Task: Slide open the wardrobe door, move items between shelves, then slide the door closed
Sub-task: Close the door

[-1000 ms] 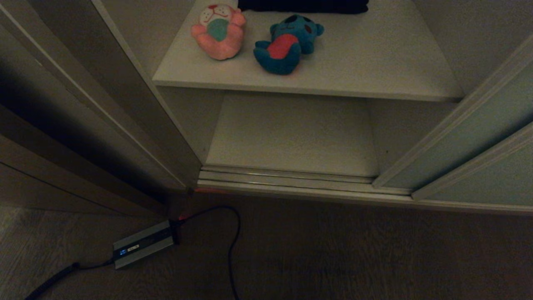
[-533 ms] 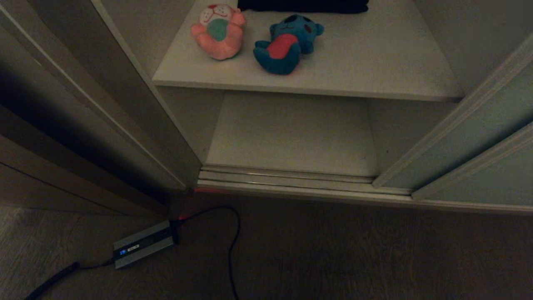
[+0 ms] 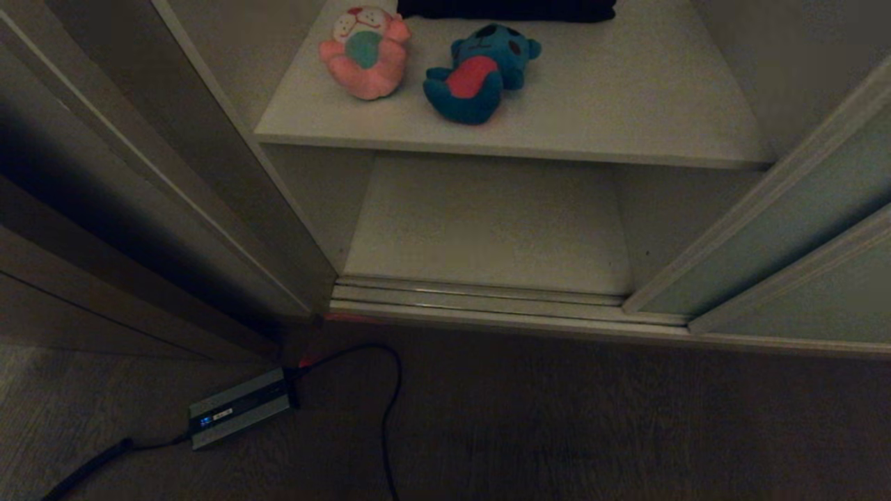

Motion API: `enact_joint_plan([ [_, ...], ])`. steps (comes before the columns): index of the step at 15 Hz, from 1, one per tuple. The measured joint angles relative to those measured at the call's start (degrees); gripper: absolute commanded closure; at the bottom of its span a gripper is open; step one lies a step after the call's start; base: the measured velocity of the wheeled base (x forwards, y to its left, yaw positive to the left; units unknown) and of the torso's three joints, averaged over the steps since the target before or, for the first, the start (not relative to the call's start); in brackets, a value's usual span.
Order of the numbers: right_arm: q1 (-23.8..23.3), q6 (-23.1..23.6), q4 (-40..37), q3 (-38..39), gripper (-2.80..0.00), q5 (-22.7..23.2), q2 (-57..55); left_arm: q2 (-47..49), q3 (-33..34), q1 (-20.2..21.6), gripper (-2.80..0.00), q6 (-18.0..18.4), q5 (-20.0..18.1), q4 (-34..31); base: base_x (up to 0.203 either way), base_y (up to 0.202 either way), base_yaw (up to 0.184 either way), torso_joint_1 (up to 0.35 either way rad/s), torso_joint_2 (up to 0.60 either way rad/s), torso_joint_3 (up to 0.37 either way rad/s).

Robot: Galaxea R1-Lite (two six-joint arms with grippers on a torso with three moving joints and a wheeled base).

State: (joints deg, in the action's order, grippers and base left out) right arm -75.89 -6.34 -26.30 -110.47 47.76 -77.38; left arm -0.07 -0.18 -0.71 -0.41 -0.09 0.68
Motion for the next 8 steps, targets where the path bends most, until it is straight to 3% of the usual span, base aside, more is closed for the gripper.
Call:
enact_joint_plan([
  [3, 0.3, -0.7, 0.1, 0.0, 0.0, 6.9, -1.9, 0.0, 0.0, 0.0, 0.0, 0.0, 0.0, 0.0, 0.0, 0.0, 0.0, 0.0, 0.0, 0.0],
  [8, 5.7, -1.5, 0.7, 0.0, 0.0, 7.0, -4.0, 0.0, 0.0, 0.0, 0.0, 0.0, 0.1, 0.0, 0.0, 0.0, 0.0, 0.0, 0.0, 0.0],
])
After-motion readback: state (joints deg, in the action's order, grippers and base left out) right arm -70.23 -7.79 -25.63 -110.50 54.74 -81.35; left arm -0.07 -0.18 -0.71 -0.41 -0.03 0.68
